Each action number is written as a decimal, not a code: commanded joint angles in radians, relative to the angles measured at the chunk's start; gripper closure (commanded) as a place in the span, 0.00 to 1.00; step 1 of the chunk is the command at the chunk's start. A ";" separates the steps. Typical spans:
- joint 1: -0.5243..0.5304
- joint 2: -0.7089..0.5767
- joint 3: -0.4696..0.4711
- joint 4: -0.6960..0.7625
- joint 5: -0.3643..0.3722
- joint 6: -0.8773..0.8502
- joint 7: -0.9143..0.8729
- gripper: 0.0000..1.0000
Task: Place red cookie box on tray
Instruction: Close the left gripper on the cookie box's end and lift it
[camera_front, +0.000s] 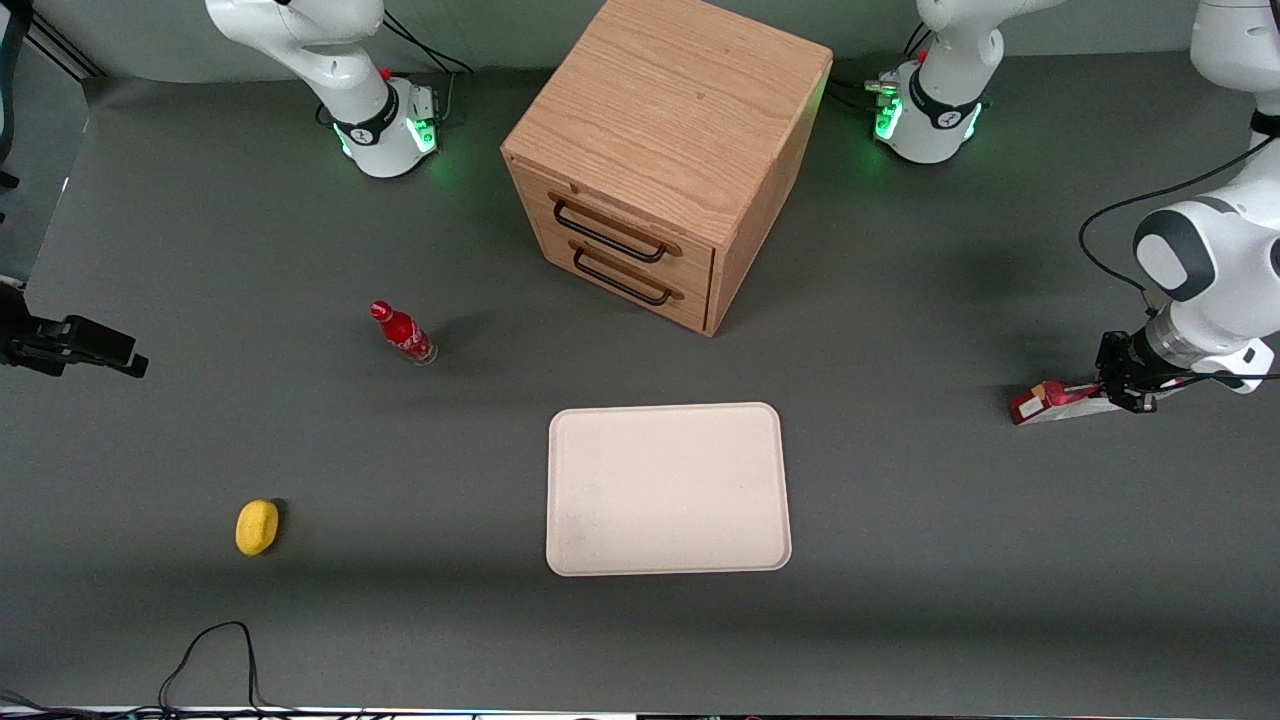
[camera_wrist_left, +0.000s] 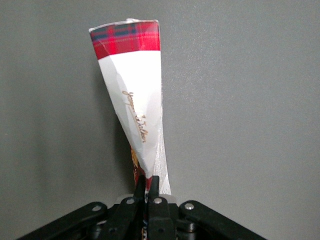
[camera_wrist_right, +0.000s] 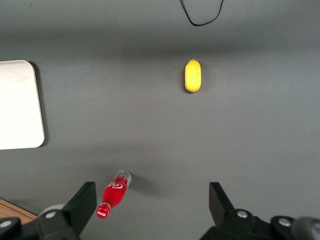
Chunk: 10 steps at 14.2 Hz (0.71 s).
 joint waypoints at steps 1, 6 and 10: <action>-0.010 -0.032 0.008 0.010 0.000 -0.033 -0.006 1.00; -0.009 -0.109 0.010 0.216 0.006 -0.370 0.003 1.00; -0.013 -0.129 0.007 0.459 0.046 -0.659 0.003 1.00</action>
